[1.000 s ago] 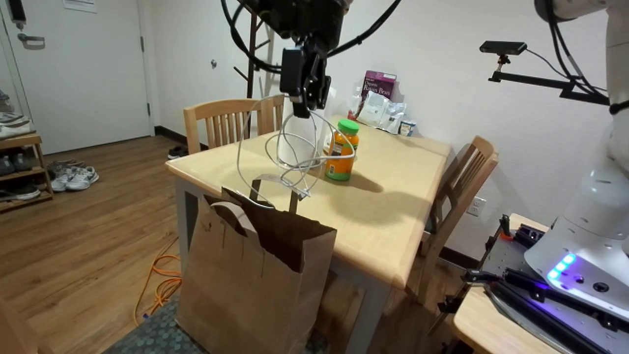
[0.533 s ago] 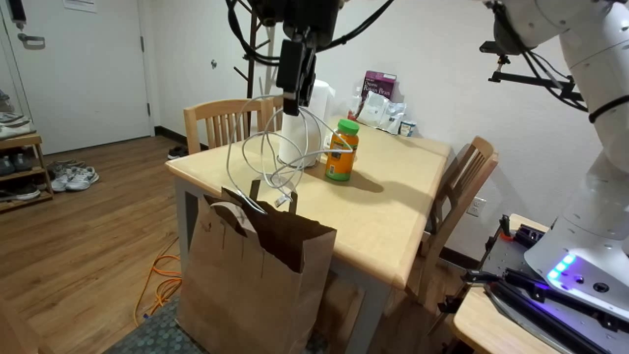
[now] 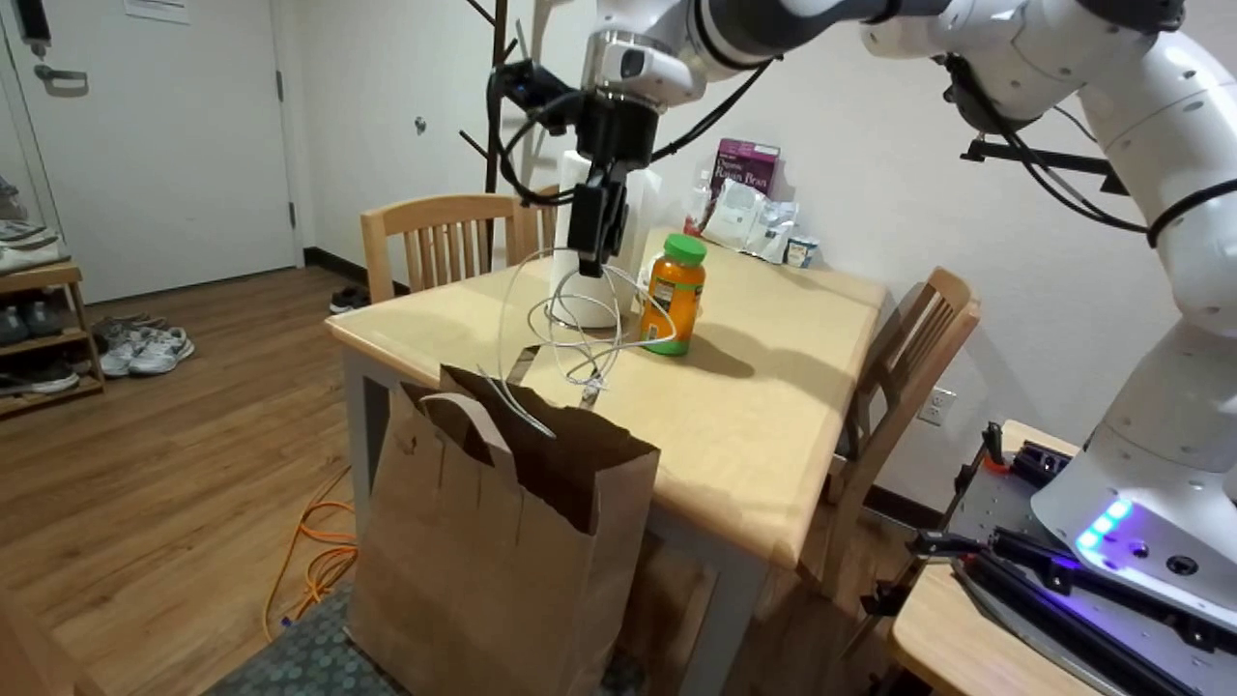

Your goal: Put the white cable in the brown paper bag

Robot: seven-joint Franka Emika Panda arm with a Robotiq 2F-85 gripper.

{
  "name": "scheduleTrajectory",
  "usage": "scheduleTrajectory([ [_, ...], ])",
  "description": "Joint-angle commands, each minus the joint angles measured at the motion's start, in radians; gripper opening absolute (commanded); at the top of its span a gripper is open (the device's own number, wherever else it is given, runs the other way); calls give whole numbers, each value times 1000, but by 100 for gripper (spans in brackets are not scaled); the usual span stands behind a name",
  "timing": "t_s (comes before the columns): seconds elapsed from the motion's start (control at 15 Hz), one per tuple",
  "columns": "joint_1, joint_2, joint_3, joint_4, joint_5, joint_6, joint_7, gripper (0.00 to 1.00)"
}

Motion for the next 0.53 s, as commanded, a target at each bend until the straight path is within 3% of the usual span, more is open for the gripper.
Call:
scheduleTrajectory([
  [0.0,-15,-80,-32,-87,-128,92,40,4],
  [0.07,24,-174,-124,-105,-62,169,5,4],
  [0.27,90,-274,-234,-139,-48,307,6,4],
  [0.47,207,-386,-381,-166,-43,439,8,4],
])
